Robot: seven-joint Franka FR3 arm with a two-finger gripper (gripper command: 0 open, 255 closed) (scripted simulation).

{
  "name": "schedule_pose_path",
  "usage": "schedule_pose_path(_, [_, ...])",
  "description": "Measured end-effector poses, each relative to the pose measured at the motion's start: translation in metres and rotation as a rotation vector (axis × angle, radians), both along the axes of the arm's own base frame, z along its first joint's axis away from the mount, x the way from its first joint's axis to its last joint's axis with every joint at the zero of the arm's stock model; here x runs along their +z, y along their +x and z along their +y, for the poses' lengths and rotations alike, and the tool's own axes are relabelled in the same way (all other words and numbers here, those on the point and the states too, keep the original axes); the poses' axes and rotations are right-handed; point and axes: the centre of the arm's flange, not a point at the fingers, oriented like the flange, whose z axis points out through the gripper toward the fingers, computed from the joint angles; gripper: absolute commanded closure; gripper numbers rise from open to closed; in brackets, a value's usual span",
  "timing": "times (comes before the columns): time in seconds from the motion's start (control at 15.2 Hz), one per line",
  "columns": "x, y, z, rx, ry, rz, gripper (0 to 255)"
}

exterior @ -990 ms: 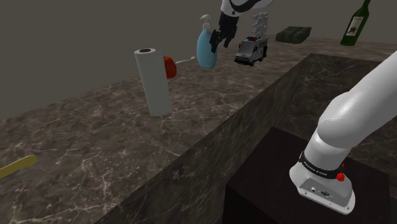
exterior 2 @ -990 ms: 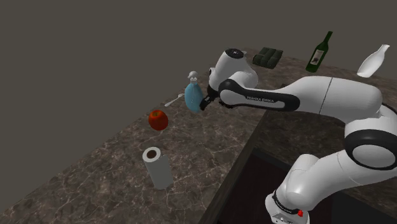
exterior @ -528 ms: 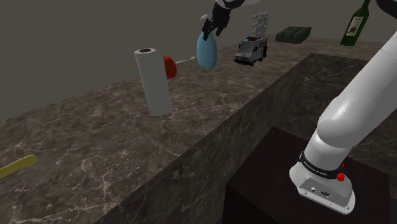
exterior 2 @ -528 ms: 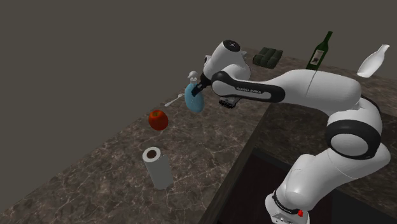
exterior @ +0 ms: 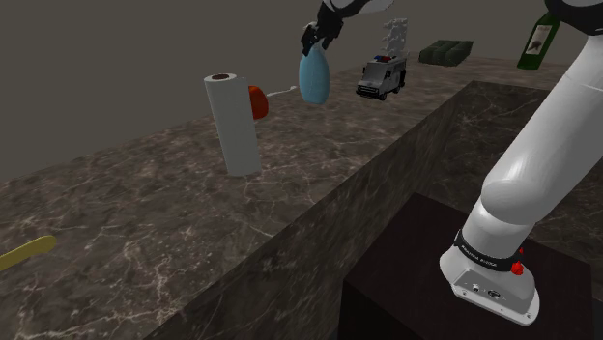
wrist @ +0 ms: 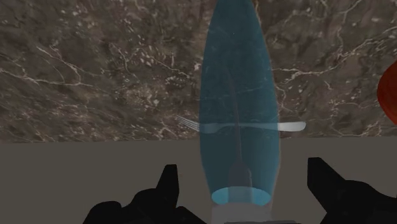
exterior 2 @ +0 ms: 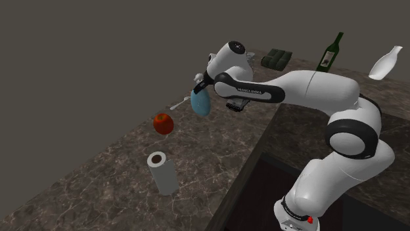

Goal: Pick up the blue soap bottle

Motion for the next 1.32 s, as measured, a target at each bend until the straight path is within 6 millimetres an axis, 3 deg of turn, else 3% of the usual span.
schedule_pose_path(0.2, [-0.014,-0.001,-0.001,0.0,0.0,-0.001,0])
schedule_pose_path(0.26, [-0.017,0.0,-0.001,0.0,0.0,-0.001,255])
schedule_pose_path(0.92, [-0.017,0.0,-0.001,0.0,0.0,-0.003,255])
schedule_pose_path(1.32, [0.007,0.0,-0.001,0.0,0.0,-0.001,255])
